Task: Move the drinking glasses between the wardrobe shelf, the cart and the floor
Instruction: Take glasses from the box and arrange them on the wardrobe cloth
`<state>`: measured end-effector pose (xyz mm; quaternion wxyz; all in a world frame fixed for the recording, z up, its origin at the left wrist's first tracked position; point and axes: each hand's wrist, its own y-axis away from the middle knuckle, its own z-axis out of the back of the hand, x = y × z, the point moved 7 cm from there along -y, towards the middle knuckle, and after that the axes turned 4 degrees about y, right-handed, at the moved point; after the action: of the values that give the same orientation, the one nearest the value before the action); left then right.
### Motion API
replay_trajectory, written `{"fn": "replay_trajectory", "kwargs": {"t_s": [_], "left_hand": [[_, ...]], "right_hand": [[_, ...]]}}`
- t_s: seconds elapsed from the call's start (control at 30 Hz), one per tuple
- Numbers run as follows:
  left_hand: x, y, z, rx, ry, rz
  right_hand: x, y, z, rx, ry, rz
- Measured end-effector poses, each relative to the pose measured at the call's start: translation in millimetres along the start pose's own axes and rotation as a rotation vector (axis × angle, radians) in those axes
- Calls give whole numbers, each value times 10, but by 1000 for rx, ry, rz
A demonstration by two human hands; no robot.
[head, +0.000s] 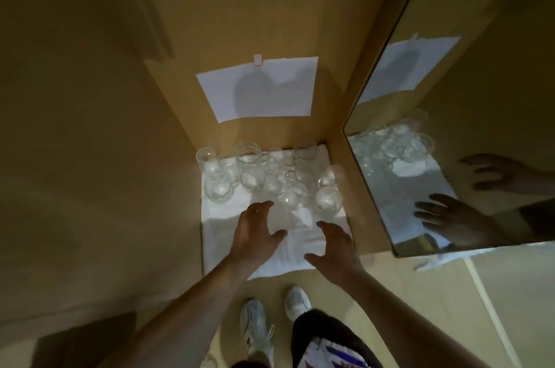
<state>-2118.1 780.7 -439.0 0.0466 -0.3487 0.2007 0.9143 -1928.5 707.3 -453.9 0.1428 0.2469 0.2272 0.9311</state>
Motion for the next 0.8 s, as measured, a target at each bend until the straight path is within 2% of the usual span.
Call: {"fn": "replay_trajectory", "kwargs": {"t_s": [0.27,0.5,0.7,0.8], "left_hand": [[345,-584,-465,16,71,114],[669,-1176,-1073,-25,132,154],[880,-1623,-1627,-84,227,179],[995,-1726,-1828,-148,314,186]], "right_hand": [[-484,-673,-285,3,-151,-189],[-953,-1257,-581,-160,-277,-347],[-1433,-1677,-958,-188,-405,-537],[-1552,-1822,-1049,-271,-458,-549]]}}
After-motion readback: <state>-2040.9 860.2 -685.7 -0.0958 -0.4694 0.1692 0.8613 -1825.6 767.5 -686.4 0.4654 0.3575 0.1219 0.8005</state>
